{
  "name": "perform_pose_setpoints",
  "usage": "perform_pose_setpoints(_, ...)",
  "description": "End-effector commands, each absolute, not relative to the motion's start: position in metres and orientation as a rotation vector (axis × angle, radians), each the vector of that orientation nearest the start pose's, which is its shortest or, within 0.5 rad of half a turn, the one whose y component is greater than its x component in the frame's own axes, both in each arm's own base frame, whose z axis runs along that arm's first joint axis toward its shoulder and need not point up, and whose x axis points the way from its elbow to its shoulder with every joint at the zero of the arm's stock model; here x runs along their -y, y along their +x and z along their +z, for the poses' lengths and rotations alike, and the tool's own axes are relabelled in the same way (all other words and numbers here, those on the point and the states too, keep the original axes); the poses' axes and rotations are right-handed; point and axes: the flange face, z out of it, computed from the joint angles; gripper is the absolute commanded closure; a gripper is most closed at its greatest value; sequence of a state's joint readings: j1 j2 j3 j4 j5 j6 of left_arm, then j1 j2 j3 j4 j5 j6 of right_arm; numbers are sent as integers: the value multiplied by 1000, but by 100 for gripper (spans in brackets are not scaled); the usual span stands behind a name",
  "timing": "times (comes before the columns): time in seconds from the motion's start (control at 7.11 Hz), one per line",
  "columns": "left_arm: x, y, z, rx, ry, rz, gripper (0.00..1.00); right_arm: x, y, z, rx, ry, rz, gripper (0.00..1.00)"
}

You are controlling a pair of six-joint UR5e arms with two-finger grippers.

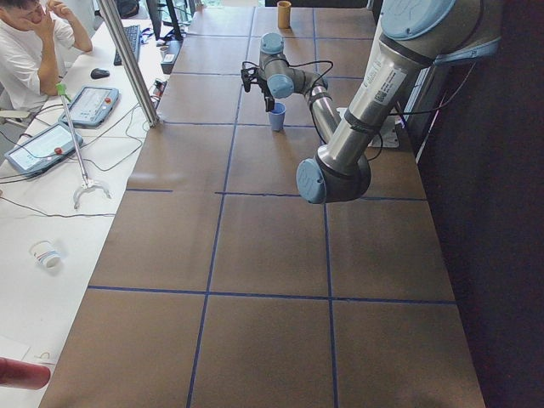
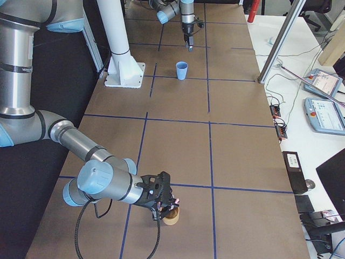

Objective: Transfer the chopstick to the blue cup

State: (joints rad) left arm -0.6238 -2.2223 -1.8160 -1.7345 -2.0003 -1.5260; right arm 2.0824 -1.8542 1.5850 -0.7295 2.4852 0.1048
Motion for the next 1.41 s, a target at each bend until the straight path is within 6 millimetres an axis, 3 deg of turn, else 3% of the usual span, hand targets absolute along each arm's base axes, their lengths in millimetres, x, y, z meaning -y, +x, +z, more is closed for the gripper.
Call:
perform_pose_setpoints(0.0, 442, 458, 152, -1114, -25, -290, 0, 313, 235, 596, 887, 745, 373, 100)
perform_pose_setpoints(0.14, 442, 458, 152, -1114, -25, -290, 0, 330, 212, 553, 995, 708, 387, 100)
perform_pose_setpoints(0.56, 441, 451, 149, -1137, -9, -283, 0, 402, 122, 452, 1273, 487, 304, 100)
perform_pose_setpoints(0.7, 437, 424, 170, -1130, 2, -298, 0, 425, 82, 415, 1354, 391, 247, 100)
perform_pose_setpoints(0.84, 440, 385, 183, -1129, 72, -256, 0, 427, 32, 358, 1408, 324, 205, 99)
perform_pose_setpoints(0.98, 447, 371, 202, -1096, 114, -220, 0, 434, -9, 302, 1433, 362, 170, 98)
perform_pose_setpoints(1.12, 464, 349, 218, -1062, 157, -209, 0, 440, -68, 263, 1461, 379, 144, 98)
perform_pose_setpoints(1.27, 474, 317, 262, -1010, 152, -221, 0, 440, -131, 237, 1478, 422, 118, 98)
